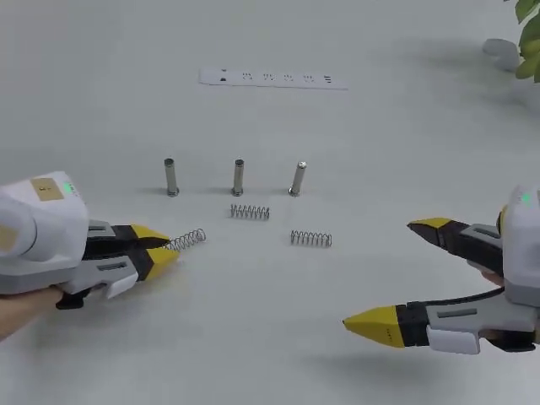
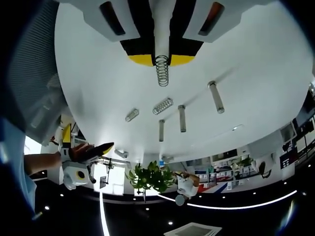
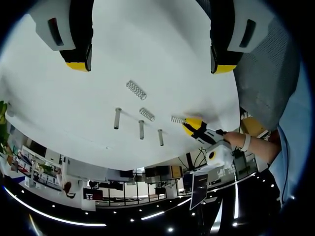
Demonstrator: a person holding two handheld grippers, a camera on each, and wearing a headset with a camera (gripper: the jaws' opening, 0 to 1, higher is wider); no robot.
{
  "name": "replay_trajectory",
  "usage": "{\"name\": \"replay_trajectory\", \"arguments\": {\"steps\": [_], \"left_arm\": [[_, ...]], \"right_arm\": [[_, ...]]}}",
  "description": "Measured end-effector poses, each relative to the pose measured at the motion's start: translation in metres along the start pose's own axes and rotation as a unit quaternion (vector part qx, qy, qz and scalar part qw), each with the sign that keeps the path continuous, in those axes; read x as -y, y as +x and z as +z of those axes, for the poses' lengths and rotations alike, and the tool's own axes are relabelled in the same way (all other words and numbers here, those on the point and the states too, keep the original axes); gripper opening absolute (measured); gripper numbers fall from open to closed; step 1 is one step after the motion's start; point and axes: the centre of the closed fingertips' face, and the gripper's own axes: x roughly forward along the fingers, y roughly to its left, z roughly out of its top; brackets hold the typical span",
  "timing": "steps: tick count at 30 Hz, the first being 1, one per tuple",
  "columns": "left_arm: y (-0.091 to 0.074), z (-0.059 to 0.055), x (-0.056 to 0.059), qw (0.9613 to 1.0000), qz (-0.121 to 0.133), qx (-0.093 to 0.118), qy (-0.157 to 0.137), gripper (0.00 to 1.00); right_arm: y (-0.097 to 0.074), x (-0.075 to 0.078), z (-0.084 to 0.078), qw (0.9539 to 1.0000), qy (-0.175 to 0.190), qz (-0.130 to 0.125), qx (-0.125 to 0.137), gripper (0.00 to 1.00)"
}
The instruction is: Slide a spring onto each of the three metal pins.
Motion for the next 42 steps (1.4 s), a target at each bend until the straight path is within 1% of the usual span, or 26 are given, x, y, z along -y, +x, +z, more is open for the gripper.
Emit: {"name": "replay_trajectory", "arguments": {"steps": [9,14,17,24,29,31,34,37,38,42], "left_arm": [[-0.002,0.013,0.011,0.9998,-0.013,0.014,0.003,0.02],[-0.005,0.025,0.021,0.9992,-0.030,0.027,0.002,0.02],[-0.007,0.035,0.031,0.9982,-0.045,0.039,0.009,0.02],[-0.011,0.047,0.048,0.9957,-0.076,0.047,0.022,0.02],[-0.015,0.055,0.061,0.9931,-0.100,0.054,0.027,0.02],[-0.016,0.056,0.063,0.9926,-0.105,0.053,0.030,0.02],[-0.019,0.058,0.071,0.9906,-0.121,0.055,0.033,0.02],[-0.021,0.060,0.076,0.9890,-0.132,0.056,0.034,0.02],[-0.022,0.060,0.077,0.9887,-0.135,0.055,0.036,0.02],[-0.024,0.062,0.081,0.9871,-0.145,0.056,0.037,0.02]], "right_arm": [[0.000,-0.002,0.005,1.0000,-0.004,0.000,0.004,0.99],[0.000,-0.003,0.009,1.0000,-0.005,0.004,0.008,0.99],[0.000,-0.005,0.012,0.9999,-0.008,0.004,0.011,0.99],[0.000,-0.009,0.017,0.9997,-0.013,0.011,0.015,0.97],[0.000,-0.016,0.019,0.9994,-0.021,0.023,0.013,0.94],[0.000,-0.019,0.020,0.9993,-0.021,0.028,0.011,0.91],[0.001,-0.025,0.024,0.9989,-0.019,0.041,0.015,0.86],[0.002,-0.029,0.028,0.9984,-0.022,0.050,0.018,0.82],[0.002,-0.032,0.029,0.9979,-0.023,0.057,0.018,0.81],[0.002,-0.040,0.034,0.9966,-0.018,0.078,0.020,0.71]]}}
